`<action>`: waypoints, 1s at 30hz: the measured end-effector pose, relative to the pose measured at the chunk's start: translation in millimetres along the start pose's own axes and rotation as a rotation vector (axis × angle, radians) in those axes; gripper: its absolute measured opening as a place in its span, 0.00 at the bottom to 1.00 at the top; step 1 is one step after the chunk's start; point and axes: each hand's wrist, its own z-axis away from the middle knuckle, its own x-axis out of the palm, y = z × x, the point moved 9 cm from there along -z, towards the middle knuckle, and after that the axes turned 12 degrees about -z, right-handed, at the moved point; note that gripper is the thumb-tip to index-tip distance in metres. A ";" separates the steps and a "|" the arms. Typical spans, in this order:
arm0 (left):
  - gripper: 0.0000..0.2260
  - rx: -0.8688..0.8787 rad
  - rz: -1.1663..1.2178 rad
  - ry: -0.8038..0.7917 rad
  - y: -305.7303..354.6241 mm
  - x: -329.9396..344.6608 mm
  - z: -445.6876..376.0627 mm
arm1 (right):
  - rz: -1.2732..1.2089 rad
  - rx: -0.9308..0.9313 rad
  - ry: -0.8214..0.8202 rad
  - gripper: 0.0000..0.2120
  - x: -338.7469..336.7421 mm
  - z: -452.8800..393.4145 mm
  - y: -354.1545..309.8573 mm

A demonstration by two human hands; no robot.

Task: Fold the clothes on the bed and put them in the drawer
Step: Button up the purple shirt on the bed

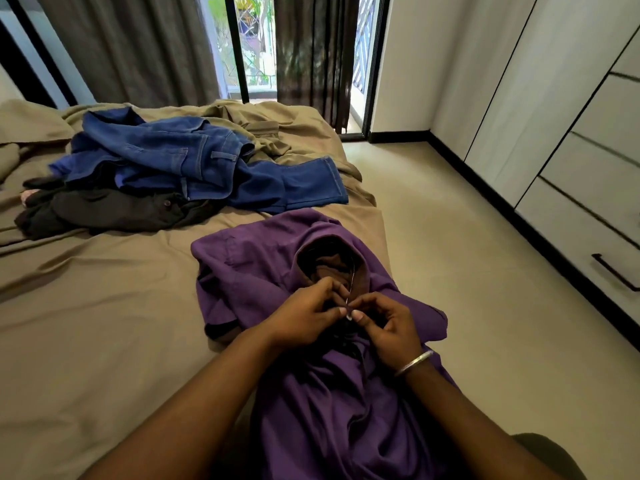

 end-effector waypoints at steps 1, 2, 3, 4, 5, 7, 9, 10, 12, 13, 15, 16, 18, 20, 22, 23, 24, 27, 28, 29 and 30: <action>0.08 -0.007 0.046 0.013 -0.8 0.7 1.5 | -0.009 -0.002 -0.018 0.05 0.7 -1.7 -1.8; 0.08 -0.016 0.093 0.026 -3.0 1.6 1.4 | -0.013 0.000 -0.037 0.04 0.2 -5.0 -1.9; 0.07 -0.027 0.140 0.045 -6.0 3.3 0.3 | -0.019 0.005 -0.061 0.04 -0.6 -9.3 -1.4; 0.06 -0.034 0.180 0.067 -9.3 5.5 -1.0 | -0.022 0.015 -0.089 0.04 -2.0 -12.6 -0.3; 0.06 -0.040 0.209 0.092 -10.1 6.2 -2.4 | -0.020 0.031 -0.125 0.06 -3.7 -17.3 0.6; 0.05 -0.053 0.235 0.138 -15.5 9.7 -2.9 | 0.007 0.066 -0.206 0.06 -2.6 -25.0 5.2; 0.06 -0.076 0.242 0.191 -19.3 13.3 -5.6 | 0.049 0.055 -0.299 0.05 -1.4 -34.5 10.3; 0.06 -0.086 0.239 0.214 -17.8 14.7 -5.4 | 0.062 0.029 -0.336 0.04 -0.4 -37.5 7.6; 0.07 -0.095 0.229 0.260 -14.0 16.9 -4.5 | 0.034 0.018 -0.386 0.06 1.9 -39.5 8.7; 0.07 -0.100 0.224 0.287 -10.8 17.9 -2.7 | 0.005 0.016 -0.405 0.08 3.4 -39.0 8.9; 0.08 -0.131 0.190 0.326 -10.9 23.1 -6.3 | -0.046 0.046 -0.406 0.12 1.2 -43.7 14.6; 0.08 -0.158 0.187 0.349 -12.2 24.8 -9.1 | -0.069 0.091 -0.406 0.13 0.7 -46.9 20.6; 0.08 -0.211 0.219 0.366 -18.0 31.2 -12.2 | -0.105 0.192 -0.383 0.14 0.0 -48.5 33.6; 0.09 -0.277 0.266 0.347 -29.0 35.6 -17.6 | -0.128 0.264 -0.361 0.14 1.0 -52.1 42.9; 0.09 -0.340 0.308 0.310 -37.1 39.6 -20.8 | -0.091 0.294 -0.336 0.14 0.9 -52.5 48.9; 0.09 -0.368 0.311 0.299 -40.5 40.9 -21.6 | -0.093 0.320 -0.326 0.13 0.7 -52.4 53.5; 0.08 -0.404 0.321 0.285 -46.2 42.6 -23.4 | -0.111 0.361 -0.328 0.12 0.9 -55.5 59.4; 0.08 -0.528 0.303 0.249 -55.2 48.2 -26.8 | -0.119 0.421 -0.322 0.12 2.2 -57.1 72.6; 0.09 -0.563 0.306 0.239 -57.3 49.7 -27.4 | -0.116 0.441 -0.335 0.13 2.5 -58.5 76.0; 0.09 -0.605 0.269 0.222 -60.8 49.4 -27.6 | -0.097 0.455 -0.347 0.13 4.6 -58.2 80.1; 0.09 -0.624 0.238 0.204 -63.3 49.9 -29.4 | -0.077 0.473 -0.355 0.14 5.9 -57.7 83.8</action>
